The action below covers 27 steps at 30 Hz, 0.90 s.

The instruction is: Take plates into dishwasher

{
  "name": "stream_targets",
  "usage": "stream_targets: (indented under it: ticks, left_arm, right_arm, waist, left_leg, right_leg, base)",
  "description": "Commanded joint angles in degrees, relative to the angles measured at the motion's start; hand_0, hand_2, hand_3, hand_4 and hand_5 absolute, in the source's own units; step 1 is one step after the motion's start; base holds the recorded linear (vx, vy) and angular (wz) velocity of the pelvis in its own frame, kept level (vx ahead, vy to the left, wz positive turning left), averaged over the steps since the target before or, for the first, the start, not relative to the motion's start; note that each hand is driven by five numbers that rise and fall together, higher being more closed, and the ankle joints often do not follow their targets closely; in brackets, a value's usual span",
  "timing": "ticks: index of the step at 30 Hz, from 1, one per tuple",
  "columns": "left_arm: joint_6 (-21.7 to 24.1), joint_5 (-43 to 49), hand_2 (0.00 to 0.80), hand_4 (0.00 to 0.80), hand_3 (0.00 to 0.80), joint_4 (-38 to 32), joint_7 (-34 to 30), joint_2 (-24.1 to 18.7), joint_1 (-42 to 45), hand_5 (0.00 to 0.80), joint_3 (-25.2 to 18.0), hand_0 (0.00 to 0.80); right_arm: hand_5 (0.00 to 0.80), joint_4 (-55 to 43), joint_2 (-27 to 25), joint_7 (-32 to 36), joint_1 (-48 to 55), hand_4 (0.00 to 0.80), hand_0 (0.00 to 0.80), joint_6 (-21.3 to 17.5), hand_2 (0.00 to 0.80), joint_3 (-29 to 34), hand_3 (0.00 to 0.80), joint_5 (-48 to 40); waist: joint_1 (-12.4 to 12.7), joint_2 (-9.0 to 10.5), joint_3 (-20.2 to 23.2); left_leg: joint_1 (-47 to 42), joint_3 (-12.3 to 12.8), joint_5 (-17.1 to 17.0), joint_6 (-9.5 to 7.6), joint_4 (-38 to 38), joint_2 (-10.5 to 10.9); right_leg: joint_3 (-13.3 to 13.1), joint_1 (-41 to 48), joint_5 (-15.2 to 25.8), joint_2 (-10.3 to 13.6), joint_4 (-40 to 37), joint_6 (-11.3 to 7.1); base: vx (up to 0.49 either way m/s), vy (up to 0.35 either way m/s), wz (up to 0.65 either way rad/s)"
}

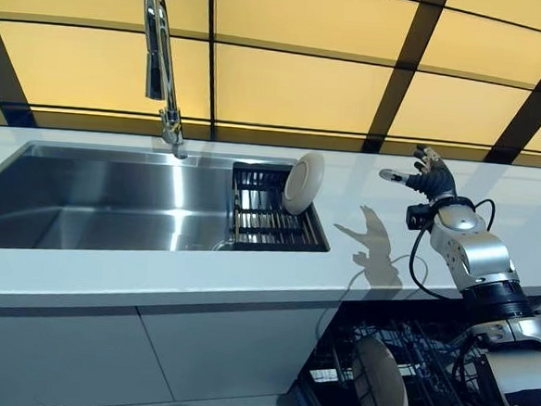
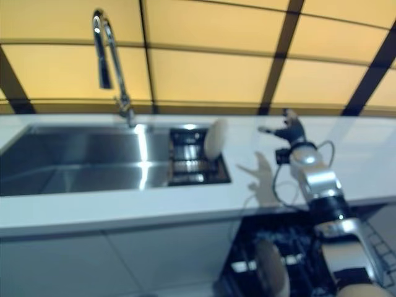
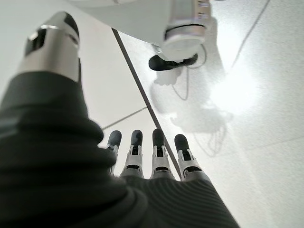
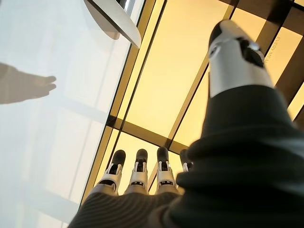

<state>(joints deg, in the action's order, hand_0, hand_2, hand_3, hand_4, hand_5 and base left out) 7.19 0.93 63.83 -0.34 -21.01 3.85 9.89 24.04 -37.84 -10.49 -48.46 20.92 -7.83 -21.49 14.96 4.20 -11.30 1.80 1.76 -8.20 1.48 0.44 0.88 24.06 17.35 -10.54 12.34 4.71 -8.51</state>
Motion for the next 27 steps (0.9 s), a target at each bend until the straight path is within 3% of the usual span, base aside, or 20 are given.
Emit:
stream_targets:
  ticks: [1,2,5,7,8,11,13,17,18,21,25,27]
  left_arm:
    - [0.56,-2.56,0.000,0.000,0.000,1.58,0.80,-0.49,-0.88,0.000,0.79,0.000]
    - [0.39,-2.69,0.000,0.000,0.000,1.42,0.53,-0.58,-1.52,0.000,1.03,0.000]
    - [0.45,-2.75,0.000,0.000,0.000,1.05,0.28,-0.62,-2.31,0.000,1.65,0.000]
    - [-0.03,-2.74,0.000,0.000,0.000,0.02,0.33,-0.63,-2.85,0.000,2.47,0.000]
    - [-0.10,-2.82,0.000,0.000,0.000,-0.15,0.37,-0.56,-2.95,0.000,2.72,0.000]
    - [-1.37,-2.43,0.000,0.000,0.000,-1.47,0.33,-0.93,-4.16,0.000,4.06,0.000]
    - [-1.81,-2.35,0.000,0.000,0.000,-1.62,0.17,-1.22,-4.77,0.000,3.97,0.000]
    - [-2.65,-1.89,0.000,0.000,0.000,-1.62,-0.10,-1.52,-5.25,0.000,4.08,0.000]
    - [-2.71,-1.68,0.000,0.000,0.000,-1.11,-0.07,-1.59,-5.27,0.000,4.23,0.000]
    - [-2.60,-1.56,0.000,0.000,0.000,-0.29,0.22,-1.66,-4.87,0.000,4.01,0.000]
    - [-2.30,-1.71,0.000,0.000,0.000,1.24,0.16,-2.48,-4.84,0.000,3.67,0.000]
    - [-2.19,-1.69,0.000,0.000,0.000,0.99,-1.40,-2.81,-4.55,0.000,2.62,0.000]
  right_arm:
    - [0.000,0.58,-4.27,-1.09,-6.59,0.000,0.000,-5.03,0.000,-1.75,0.000,-1.42]
    - [0.000,0.67,-5.31,-1.00,-6.21,0.000,0.000,-5.18,0.000,-1.39,0.000,-2.07]
    - [0.000,0.76,-6.83,-0.25,-5.39,0.000,0.000,-5.20,0.000,-0.71,0.000,-2.99]
    - [0.000,0.78,-8.01,0.34,-4.53,0.000,0.000,-5.13,0.000,-0.31,0.000,-3.98]
    - [0.000,0.75,-8.29,0.37,-4.58,0.000,0.000,-4.93,0.000,-0.35,0.000,-4.24]
    - [0.000,2.11,-10.99,0.36,-6.22,0.000,0.000,-3.78,0.000,-1.10,0.000,-6.00]
    - [0.000,3.02,-11.86,0.27,-7.00,0.000,0.000,-3.92,0.000,-1.62,0.000,-7.14]
    - [0.000,3.20,-13.17,-0.07,-6.39,0.000,0.000,-4.27,0.000,-1.86,0.000,-8.54]
    - [0.000,3.20,-13.93,-0.30,-6.18,0.000,0.000,-4.10,0.000,-1.78,0.000,-8.92]
    - [0.000,2.75,-14.62,-0.42,-6.32,0.000,0.000,-3.28,0.000,-1.24,0.000,-9.14]
    - [0.000,2.90,-15.61,-0.41,-6.90,0.000,0.000,-2.98,0.000,-1.67,0.000,-10.12]
    - [0.000,2.91,-15.72,-0.33,-6.55,0.000,0.000,-3.11,0.000,-1.59,0.000,-10.73]
  waist:
    - [0.97,-0.67,2.56]
    - [0.48,-0.68,3.05]
    - [-0.17,-1.39,3.63]
    - [-1.96,-2.50,3.37]
    - [-2.22,-2.76,3.51]
    - [-4.58,-2.12,3.01]
    - [-5.93,-0.98,2.60]
    - [-9.43,0.33,1.85]
    - [-10.95,0.48,1.39]
    - [-11.96,0.00,0.56]
    - [-12.25,0.87,1.14]
    - [-11.91,1.48,1.79]
  left_leg:
    - [-1.99,0.80,5.00,-2.28,0.73,0.85]
    - [-1.97,0.33,5.40,-3.27,0.76,1.64]
    - [-2.25,-0.45,5.99,-4.69,0.70,2.32]
    - [-4.04,-1.27,6.91,-5.45,0.42,2.50]
    - [-3.97,-1.39,6.85,-5.49,0.30,2.35]
    - [-5.76,-2.93,7.72,-4.85,-0.66,2.83]
    - [-7.08,-3.67,8.74,-4.30,-1.15,3.48]
    - [-9.67,-6.97,10.77,-3.96,-1.79,4.53]
    - [-10.86,-8.93,10.95,-4.21,-2.14,5.24]
    - [-12.86,-10.92,11.44,-4.54,-2.94,5.17]
    - [-12.78,-12.72,11.76,-5.08,-2.84,5.82]
    - [-12.22,-12.28,11.20,-4.39,-2.65,5.63]
  right_leg:
    - [-3.02,-4.80,16.32,4.81,11.15,-0.20]
    - [-4.63,-5.18,20.03,6.00,15.59,-0.53]
    - [-7.41,-7.35,23.86,7.05,23.80,-1.12]
    - [-11.17,-12.49,24.45,6.70,31.68,-1.03]
    - [-11.69,-13.89,24.51,6.13,31.65,-0.69]
    - [-12.31,-19.65,21.10,3.89,23.85,1.15]
    - [-12.30,-21.96,21.24,2.85,16.45,1.08]
    - [-15.92,-24.61,21.99,-1.80,4.33,0.52]
    - [-17.30,-27.74,23.62,-3.65,1.48,0.13]
    - [-16.31,-30.57,25.21,-4.74,1.54,-0.25]
    - [-18.55,-28.36,24.41,-5.86,0.01,0.12]
    - [-18.67,-26.18,23.80,-5.71,-0.17,0.34]
  base:
    - [0.092,0.179,0.00]
    - [0.067,0.154,0.02]
    - [0.098,0.200,0.13]
    - [0.143,0.182,0.17]
    - [0.147,0.100,0.23]
    - [0.160,-0.067,0.63]
    - [0.194,-0.186,0.21]
    - [0.246,-0.156,0.44]
    - [0.299,-0.098,0.67]
    - [0.208,-0.100,0.59]
    - [0.106,-0.135,0.54]
    - [0.072,-0.194,0.40]
